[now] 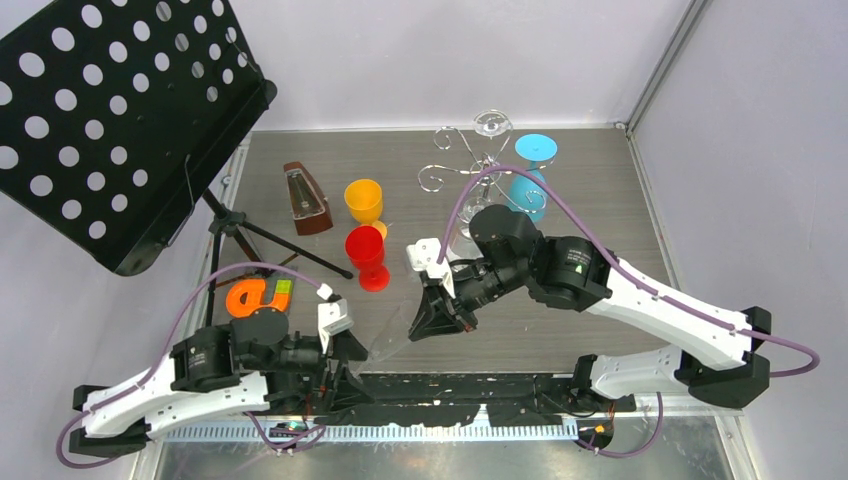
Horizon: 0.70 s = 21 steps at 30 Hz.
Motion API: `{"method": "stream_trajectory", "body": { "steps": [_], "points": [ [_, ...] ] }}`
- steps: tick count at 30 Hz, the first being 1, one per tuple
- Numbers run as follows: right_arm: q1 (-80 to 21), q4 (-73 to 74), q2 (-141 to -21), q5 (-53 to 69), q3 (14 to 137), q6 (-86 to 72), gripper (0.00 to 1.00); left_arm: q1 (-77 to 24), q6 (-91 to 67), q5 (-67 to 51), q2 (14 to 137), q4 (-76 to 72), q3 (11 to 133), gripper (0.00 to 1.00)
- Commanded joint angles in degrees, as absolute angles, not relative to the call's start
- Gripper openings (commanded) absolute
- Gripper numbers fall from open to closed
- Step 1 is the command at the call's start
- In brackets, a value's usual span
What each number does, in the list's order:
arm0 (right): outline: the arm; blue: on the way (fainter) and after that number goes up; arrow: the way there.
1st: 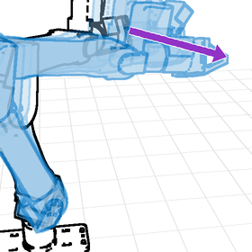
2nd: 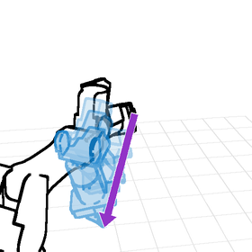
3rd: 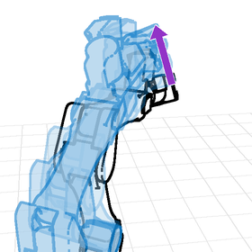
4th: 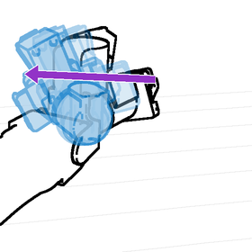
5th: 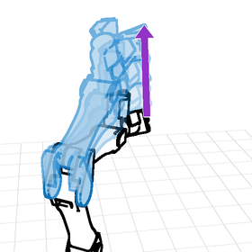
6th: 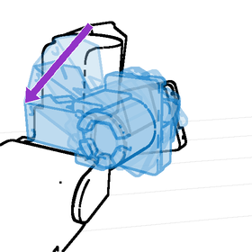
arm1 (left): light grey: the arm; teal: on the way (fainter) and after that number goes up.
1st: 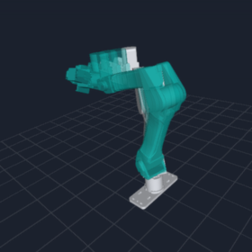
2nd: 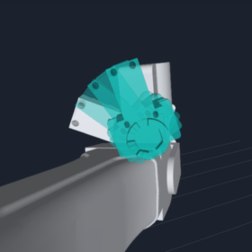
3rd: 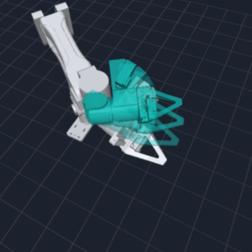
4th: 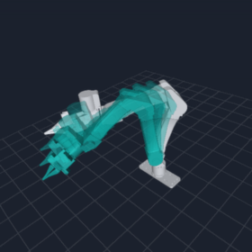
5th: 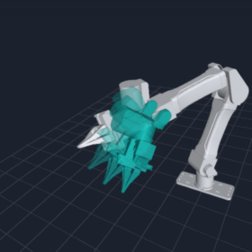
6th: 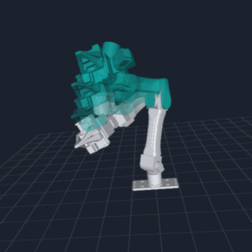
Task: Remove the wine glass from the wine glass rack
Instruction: Place the wine glass at the center of the board.
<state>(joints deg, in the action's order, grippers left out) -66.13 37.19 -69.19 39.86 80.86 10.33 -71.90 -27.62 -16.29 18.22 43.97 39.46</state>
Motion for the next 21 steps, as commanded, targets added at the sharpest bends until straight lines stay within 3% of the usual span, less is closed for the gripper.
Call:
{"method": "stream_trajectory", "body": {
  "steps": [1,10,21],
  "points": [
    [-66.0,40.6,-66.3,36.7,80.7,11.1,0.06,-72.0,-25.9,-10.6,19.9,42.3,42.8,0.94],
    [-66.0,48.8,-60.6,23.4,78.0,6.5,0.06,-72.0,-26.0,4.8,21.9,43.2,45.2,0.99],
    [-61.2,63.2,-58.9,3.7,80.2,-4.3,0.06,-67.8,-25.0,11.2,28.9,44.0,46.8,1.00]
  ]
}}
